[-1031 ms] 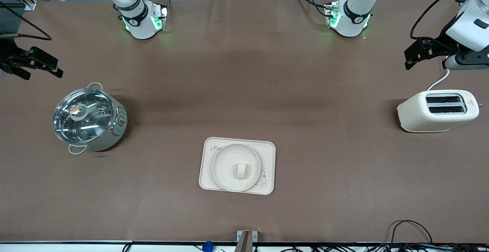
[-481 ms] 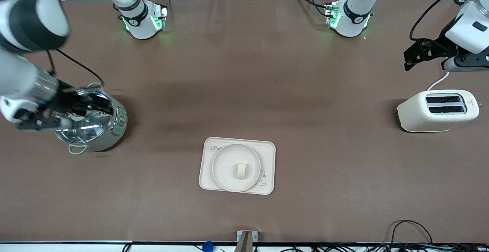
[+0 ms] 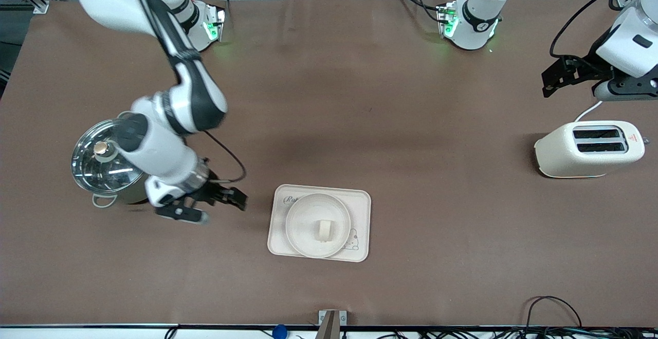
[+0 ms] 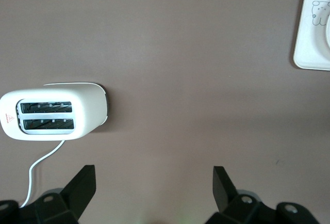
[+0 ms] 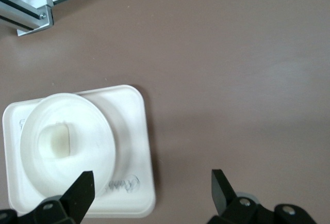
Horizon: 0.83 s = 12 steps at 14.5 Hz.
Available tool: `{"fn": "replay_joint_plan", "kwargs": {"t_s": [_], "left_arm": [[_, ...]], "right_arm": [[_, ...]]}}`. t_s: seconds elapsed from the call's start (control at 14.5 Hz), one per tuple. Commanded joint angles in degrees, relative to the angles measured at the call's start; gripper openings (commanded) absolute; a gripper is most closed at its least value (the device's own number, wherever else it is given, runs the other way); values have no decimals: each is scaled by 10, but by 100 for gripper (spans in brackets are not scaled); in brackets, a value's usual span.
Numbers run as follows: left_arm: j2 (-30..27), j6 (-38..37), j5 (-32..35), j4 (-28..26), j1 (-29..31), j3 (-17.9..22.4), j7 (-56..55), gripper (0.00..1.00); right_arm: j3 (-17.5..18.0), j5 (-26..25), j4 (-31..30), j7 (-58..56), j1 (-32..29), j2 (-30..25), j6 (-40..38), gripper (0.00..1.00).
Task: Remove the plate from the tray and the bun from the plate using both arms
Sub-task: 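Reach the right gripper toward the white plate on the tray, then lower the right gripper and grasp the plate rim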
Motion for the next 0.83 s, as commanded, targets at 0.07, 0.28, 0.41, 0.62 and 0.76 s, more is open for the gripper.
{"fn": "replay_joint_plan", "kwargs": {"t_s": [0.07,0.28,0.41,0.62,0.76], "left_arm": [[8,-11,6,15,-1,1,12,100],[8,-11,6,15,-1,1,12,100],[8,-11,6,15,-1,1,12,100],[9,-11,6,15,-2,1,12,100],[9,-11,6,14,-2,1,12,100]], "right_arm": [[-7,1,133,24,15,117,-4,100],[-9,-1,174,24,43,167,-2,100],[-9,0,186,25,55,182,2,91],[-10,-2,188,21,72,192,4,68],[-9,-35,187,21,74,198,4,53]]}}
